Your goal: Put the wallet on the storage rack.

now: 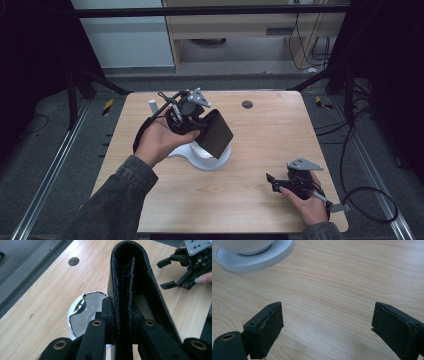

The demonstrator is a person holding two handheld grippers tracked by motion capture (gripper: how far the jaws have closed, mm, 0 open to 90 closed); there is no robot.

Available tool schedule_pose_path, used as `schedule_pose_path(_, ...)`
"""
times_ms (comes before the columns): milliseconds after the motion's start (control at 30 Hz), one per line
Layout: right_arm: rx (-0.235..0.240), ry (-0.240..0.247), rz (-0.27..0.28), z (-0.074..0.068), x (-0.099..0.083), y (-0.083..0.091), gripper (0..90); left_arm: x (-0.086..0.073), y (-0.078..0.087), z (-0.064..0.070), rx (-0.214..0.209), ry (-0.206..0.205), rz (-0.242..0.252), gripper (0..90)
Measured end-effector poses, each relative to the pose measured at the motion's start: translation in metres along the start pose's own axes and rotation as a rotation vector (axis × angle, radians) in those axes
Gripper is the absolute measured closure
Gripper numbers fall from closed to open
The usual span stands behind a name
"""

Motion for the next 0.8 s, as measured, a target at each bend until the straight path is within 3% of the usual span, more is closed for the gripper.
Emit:
schedule_pose_path(400, -0.021, -0.025, -0.008, 0.006, -0.004, 0.002, 10.3, -0.001, 0.002, -0.021, 0.05, 0.016, -0.006, 80.0)
schedule_pose_path(800, -0.018, -0.034, -0.004, 0.007, -0.004, 0.004, 10.2, -0.019, -0.038, -0.029, 0.052, 0.027, -0.079, 80.0)
Point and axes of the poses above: each handheld gripper's, and its own axes: y roughly backward along the jaws, x roughly out of its top, z roughly to its right, the point moved 9 cm from there along -y, roughly forward along the jaws, and after that the axes turned 12 degrees about y, right-handed, at the moved point
